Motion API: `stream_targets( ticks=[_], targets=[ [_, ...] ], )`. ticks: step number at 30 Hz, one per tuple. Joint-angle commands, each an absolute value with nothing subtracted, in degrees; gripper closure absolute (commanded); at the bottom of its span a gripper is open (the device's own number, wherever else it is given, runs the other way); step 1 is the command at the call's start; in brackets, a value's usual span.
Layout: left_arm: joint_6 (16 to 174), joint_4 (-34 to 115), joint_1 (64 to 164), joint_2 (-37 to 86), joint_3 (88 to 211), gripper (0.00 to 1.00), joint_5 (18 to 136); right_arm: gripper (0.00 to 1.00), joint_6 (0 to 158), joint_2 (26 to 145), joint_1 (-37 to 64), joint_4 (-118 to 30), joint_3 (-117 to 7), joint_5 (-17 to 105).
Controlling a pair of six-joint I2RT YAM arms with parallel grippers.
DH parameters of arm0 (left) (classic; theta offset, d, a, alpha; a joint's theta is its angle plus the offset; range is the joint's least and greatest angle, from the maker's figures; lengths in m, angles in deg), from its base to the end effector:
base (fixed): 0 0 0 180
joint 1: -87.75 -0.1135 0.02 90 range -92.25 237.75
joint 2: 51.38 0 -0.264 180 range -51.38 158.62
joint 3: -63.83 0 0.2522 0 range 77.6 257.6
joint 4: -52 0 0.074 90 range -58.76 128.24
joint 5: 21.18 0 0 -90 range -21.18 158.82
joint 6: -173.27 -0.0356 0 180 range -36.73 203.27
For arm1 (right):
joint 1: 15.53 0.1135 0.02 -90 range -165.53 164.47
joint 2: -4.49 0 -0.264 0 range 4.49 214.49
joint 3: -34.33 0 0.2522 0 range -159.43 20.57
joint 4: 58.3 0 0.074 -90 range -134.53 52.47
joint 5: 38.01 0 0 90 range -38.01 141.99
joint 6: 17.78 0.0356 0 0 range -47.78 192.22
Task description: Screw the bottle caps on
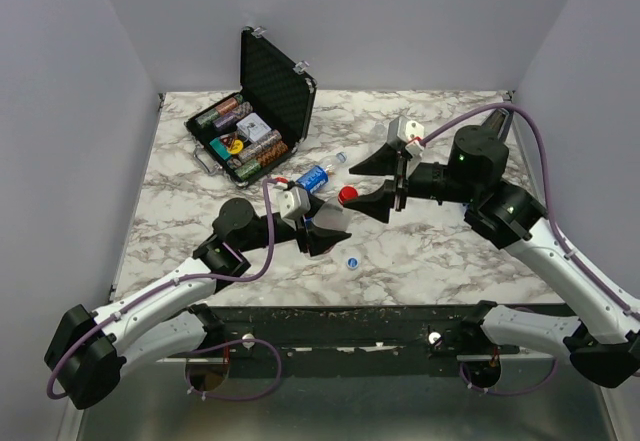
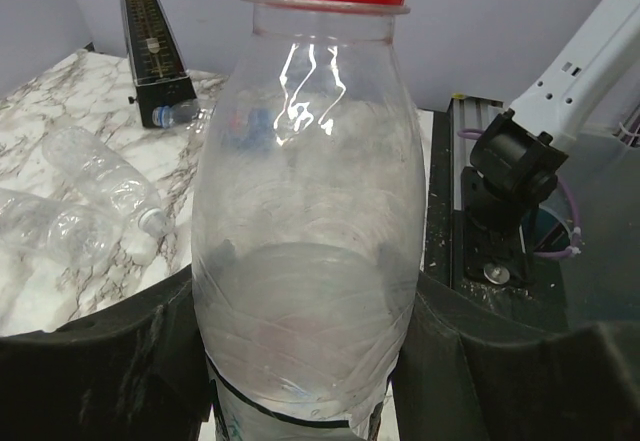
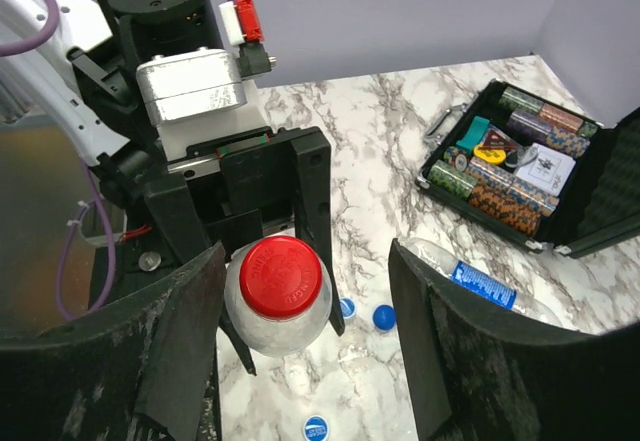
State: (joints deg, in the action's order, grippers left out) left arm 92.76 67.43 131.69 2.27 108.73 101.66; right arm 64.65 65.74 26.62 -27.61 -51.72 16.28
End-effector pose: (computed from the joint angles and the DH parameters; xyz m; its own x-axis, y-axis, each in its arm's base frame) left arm 0.1421 -0.1638 0.2999 -0.0775 -0.1177 -0.9900 0.9714 0.2148 -0.1015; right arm 0.1524 0.1659 0.4402 0.0531 -0.0962 -0.9939 -0.9769 0.2014 -0.0717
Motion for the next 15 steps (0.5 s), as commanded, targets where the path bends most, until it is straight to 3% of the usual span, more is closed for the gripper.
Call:
stream_targets(
  ticks=[1,7,12,15],
  targets=[
    [93.2,70.4,131.6,2.5,110.1,0.37,105.5,0.3,63.7,66.4,26.5,-26.2,-54.0,11.6],
    [93.5,70.9,131.6,2.5,109.9,0.37,105.6,0.45,64.0,67.1,26.4,-26.4,-53.7,11.1],
    [93.7,71.5,131.6,2.2,109.7,0.37,105.5,0.49,64.1,67.2,26.4,-26.6,-53.0,10.5],
    [93.9,71.9,131.7,2.2,109.5,0.37,105.3,0.57,64.5,67.4,26.3,-26.7,-52.7,10.0]
  ],
)
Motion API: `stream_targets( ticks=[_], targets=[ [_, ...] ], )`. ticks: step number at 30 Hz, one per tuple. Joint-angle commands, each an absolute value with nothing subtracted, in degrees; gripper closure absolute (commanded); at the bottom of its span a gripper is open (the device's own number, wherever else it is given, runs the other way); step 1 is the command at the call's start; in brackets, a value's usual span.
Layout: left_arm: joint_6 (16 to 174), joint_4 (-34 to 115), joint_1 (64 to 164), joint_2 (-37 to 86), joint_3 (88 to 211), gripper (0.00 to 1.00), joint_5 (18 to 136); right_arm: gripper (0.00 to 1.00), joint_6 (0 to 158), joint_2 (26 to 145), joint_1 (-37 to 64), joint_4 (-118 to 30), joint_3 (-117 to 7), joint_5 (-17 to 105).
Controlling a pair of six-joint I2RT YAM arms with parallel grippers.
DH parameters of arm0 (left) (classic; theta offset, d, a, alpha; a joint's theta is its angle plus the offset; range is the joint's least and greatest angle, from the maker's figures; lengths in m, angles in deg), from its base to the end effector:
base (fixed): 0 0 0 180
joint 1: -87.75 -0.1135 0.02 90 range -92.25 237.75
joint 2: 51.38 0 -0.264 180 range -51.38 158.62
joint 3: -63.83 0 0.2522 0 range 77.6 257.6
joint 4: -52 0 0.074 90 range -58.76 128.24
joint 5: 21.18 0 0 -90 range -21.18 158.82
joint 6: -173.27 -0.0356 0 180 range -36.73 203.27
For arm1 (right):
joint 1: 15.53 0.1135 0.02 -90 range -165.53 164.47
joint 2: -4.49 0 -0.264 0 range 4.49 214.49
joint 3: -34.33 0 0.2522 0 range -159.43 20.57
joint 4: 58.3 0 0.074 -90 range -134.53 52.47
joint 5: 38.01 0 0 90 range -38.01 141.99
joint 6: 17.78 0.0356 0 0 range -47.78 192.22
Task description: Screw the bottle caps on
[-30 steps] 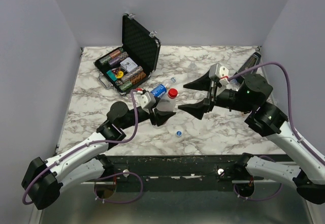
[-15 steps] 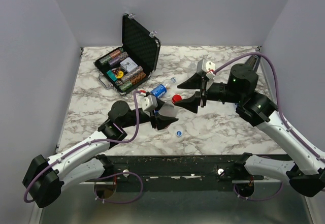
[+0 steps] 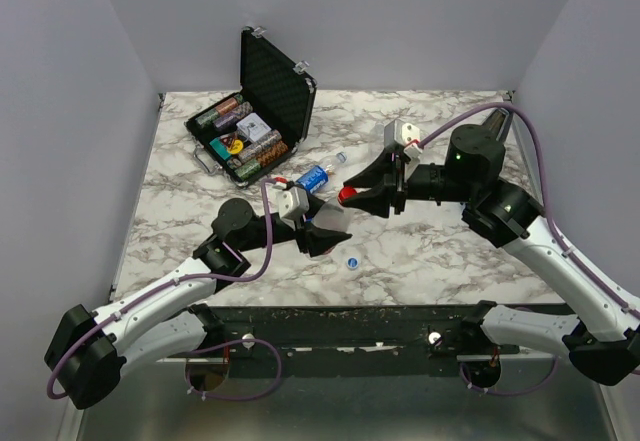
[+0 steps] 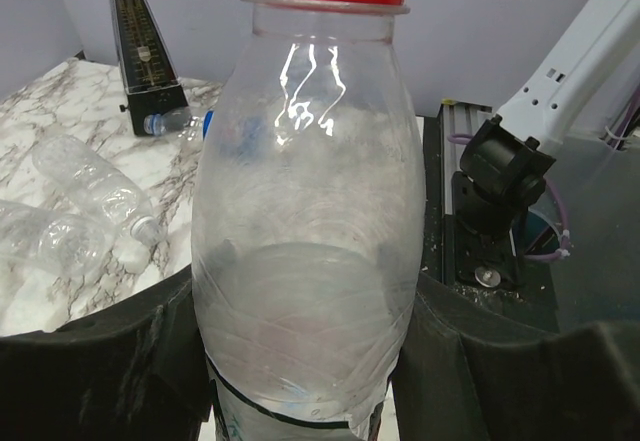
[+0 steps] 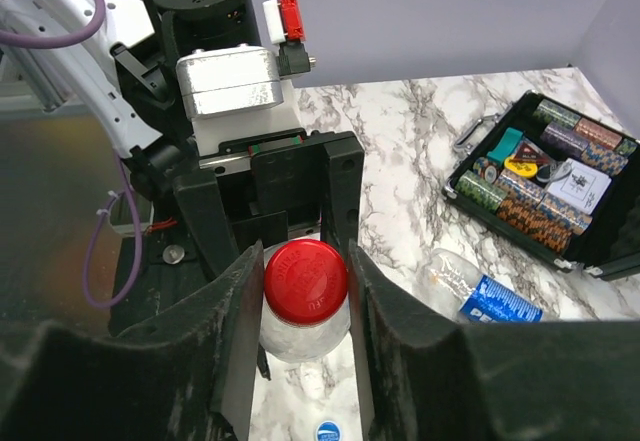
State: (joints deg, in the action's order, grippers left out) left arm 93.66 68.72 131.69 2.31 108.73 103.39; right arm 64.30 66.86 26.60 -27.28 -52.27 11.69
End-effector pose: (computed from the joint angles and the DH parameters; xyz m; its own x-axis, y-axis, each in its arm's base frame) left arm 0.1410 -0.1639 0.3020 -0.0783 -0.1308 -0.9883 0.9780 0.1824 -0.1016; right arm 0.1536 0.1700 0.4389 0.0493 -0.0971 -0.9941 -0.9906 0.1226 -0.0611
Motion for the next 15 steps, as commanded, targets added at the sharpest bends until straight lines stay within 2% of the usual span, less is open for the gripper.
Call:
stream_targets(
  ticks=[1,8,15],
  targets=[
    [94.0,72.2,131.6,2.1,109.4,0.37,105.4,0.6,64.6,67.4,26.4,-26.7,-52.6,10.0],
    [92.9,70.7,131.6,0.9,109.2,0.37,99.9,0.68,66.7,67.9,26.5,-26.6,-52.1,11.6],
    [93.1,70.2,132.5,-1.1,109.1,0.38,83.3,0.69,76.0,67.2,27.7,-28.7,-49.0,23.2]
  ],
)
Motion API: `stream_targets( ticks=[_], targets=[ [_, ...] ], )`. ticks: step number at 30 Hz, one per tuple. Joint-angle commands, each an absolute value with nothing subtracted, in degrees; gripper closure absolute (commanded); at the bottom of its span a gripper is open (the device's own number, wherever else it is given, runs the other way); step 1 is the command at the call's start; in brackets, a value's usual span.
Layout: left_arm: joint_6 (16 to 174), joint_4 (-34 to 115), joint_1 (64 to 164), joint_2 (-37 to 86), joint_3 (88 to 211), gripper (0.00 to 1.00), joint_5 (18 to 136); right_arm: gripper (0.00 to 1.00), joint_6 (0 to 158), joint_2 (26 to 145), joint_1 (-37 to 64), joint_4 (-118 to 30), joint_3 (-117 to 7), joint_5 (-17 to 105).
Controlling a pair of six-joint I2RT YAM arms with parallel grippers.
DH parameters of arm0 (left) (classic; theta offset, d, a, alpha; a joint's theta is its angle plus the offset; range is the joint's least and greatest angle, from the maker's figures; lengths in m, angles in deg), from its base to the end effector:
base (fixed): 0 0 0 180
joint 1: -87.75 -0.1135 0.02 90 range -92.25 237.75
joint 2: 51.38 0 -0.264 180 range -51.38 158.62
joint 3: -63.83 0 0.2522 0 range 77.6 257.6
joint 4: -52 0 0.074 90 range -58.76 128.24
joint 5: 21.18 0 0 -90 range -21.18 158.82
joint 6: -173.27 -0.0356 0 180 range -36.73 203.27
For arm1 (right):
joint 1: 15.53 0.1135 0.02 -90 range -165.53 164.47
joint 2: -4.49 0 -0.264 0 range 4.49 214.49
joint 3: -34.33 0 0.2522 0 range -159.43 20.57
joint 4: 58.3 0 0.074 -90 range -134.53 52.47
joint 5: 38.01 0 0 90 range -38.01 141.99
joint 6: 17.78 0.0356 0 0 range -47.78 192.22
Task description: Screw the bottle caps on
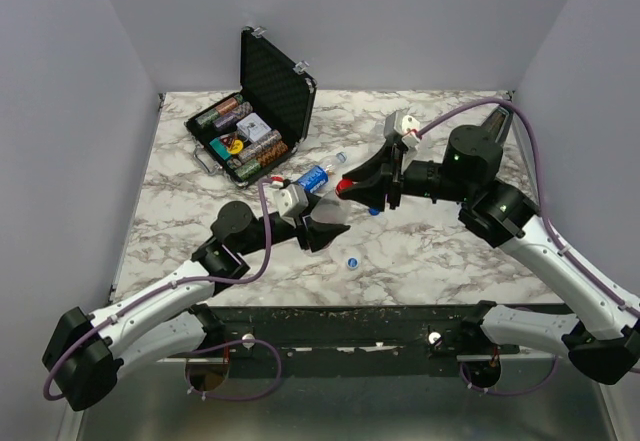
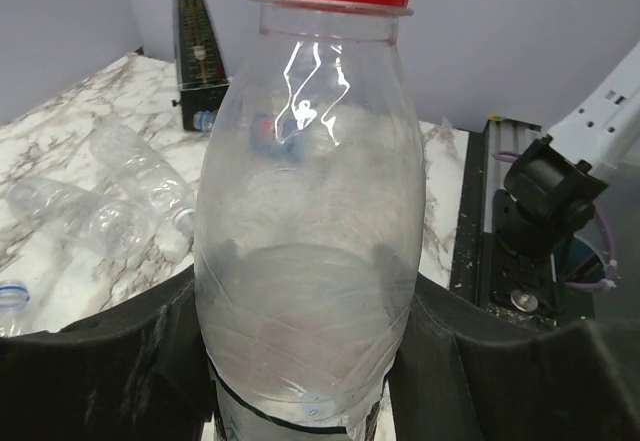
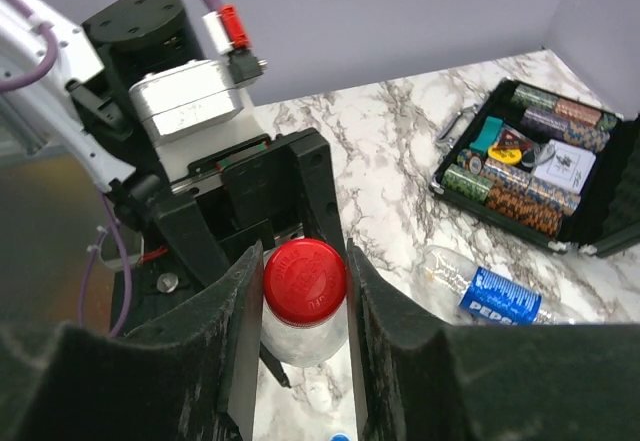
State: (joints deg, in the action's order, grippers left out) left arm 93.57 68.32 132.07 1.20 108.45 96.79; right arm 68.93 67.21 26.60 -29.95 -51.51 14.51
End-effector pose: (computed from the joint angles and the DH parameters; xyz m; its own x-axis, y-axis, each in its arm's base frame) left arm 0.1412 -0.1612 0.3036 -0.0673 -0.1550 -0.9856 0.9523 0.2846 -0.1098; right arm 0.1581 0.1722 0.4378 -0.0111 -0.0715 -0.9974 -0.9840 0.1782 -0.0018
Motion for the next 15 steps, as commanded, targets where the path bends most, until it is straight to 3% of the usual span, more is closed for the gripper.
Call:
stream_targets(
  ticks=[1,8,15],
  targets=[
    [91.5,69.4,133.1,-1.3,109.5,0.38,81.0,0.69,76.9,67.2,28.2,-28.7,-48.6,25.7],
    [80.4,67.8,140.5,-0.3,112.6,0.38,58.2,0.69,86.5,67.5,32.4,-26.9,-47.5,47.7],
    [71.7,78.2,147.9,4.9,112.0,0.39,39.2,0.67,96.9,68.7,38.0,-25.0,-45.9,68.6]
  ],
)
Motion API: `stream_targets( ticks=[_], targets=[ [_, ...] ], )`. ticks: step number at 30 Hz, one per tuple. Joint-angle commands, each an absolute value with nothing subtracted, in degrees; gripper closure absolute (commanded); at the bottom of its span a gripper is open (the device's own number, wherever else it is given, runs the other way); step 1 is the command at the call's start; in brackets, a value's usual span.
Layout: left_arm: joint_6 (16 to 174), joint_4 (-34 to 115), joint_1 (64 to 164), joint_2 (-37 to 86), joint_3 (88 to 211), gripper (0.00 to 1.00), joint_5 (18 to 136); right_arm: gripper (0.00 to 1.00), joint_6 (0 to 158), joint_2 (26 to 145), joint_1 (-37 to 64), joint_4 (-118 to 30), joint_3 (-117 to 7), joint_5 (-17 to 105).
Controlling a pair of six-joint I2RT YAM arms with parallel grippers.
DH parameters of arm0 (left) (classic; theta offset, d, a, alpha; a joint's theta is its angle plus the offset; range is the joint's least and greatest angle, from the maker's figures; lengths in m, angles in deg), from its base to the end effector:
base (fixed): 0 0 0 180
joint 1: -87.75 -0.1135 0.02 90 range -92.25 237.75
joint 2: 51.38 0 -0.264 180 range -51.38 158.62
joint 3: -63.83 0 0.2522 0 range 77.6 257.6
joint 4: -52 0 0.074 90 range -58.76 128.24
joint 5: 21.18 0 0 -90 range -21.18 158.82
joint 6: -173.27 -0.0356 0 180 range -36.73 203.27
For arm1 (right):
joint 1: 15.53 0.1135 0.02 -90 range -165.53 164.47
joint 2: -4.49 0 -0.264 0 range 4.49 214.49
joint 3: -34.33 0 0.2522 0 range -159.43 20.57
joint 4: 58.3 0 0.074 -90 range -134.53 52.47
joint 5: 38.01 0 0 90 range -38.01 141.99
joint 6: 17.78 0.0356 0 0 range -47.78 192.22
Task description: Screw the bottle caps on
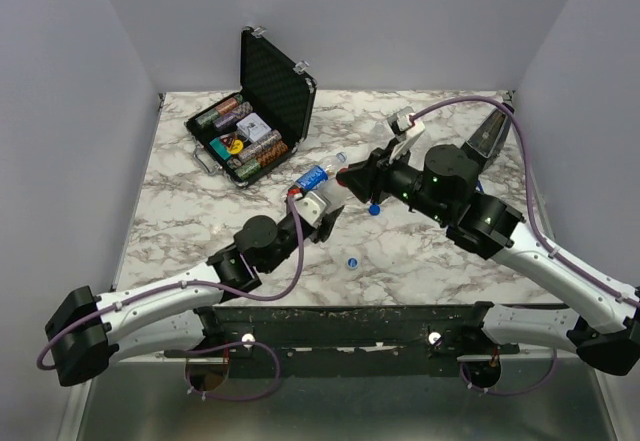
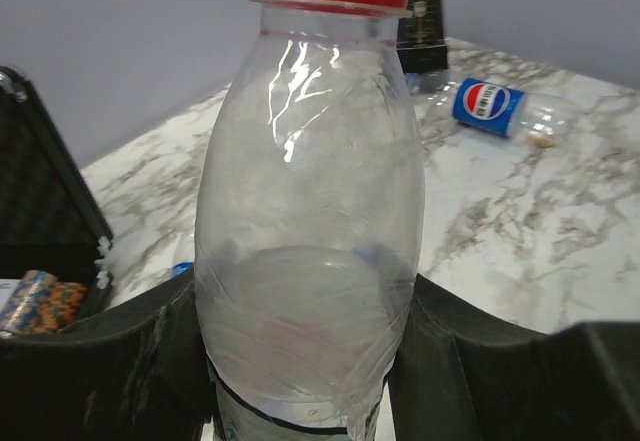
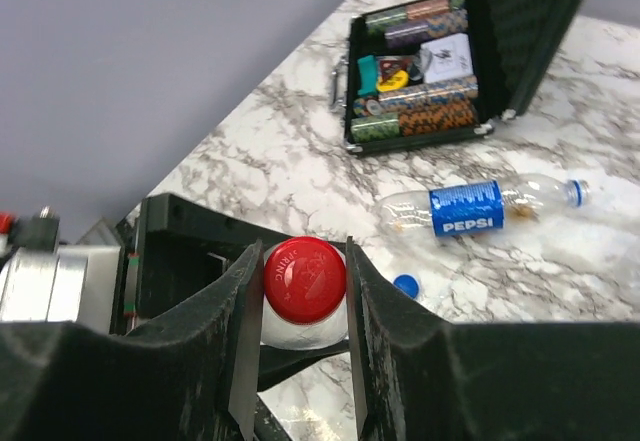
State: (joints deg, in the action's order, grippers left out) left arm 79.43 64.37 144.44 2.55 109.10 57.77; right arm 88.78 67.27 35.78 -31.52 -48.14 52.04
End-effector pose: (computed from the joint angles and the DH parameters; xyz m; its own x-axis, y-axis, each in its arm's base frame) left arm 0.1279 -0.1823 0.2960 0.0834 -0.0072 -0.9965 0.7112 0.7009 0.0545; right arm 0.1535 0.1916 0.4197 -0.2963 0.0860 -0.9512 -0.7257 0.6273 0.2827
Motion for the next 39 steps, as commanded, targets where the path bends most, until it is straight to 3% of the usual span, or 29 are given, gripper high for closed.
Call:
stream_targets(
  ticks=[1,4,11,13,19,25,31,39],
  targets=[
    [69.9,79.7,149.3,5.9,112.0,0.39,37.4,0.67,97.8,68.9,38.3,-24.8,-45.9,69.6],
    [67.8,80.8,151.0,8.7,112.9,0.39,34.3,0.63,98.7,68.4,38.6,-25.6,-46.4,70.1],
    [78.7,61.1,148.1,5.5,113.9,0.39,42.6,0.24,90.1,62.2,37.2,-29.0,-49.4,61.6],
    [81.6,56.6,144.7,3.6,113.3,0.39,50.5,0.2,87.4,61.0,34.8,-29.2,-50.5,53.6],
    [86.3,53.9,133.8,-0.4,112.2,0.41,77.9,0.19,81.7,57.8,21.4,-36.2,-47.1,26.2],
    [89.5,58.0,129.2,1.3,113.5,0.44,96.0,0.19,70.8,59.0,18.8,-39.3,-44.7,4.8],
    [92.3,62.5,127.9,3.2,114.1,0.44,107.1,0.21,63.5,59.9,18.2,-39.2,-44.1,0.2],
    [92.7,64.3,128.0,3.4,114.0,0.44,111.0,0.24,62.0,63.2,18.2,-40.1,-44.7,-3.4]
  ],
)
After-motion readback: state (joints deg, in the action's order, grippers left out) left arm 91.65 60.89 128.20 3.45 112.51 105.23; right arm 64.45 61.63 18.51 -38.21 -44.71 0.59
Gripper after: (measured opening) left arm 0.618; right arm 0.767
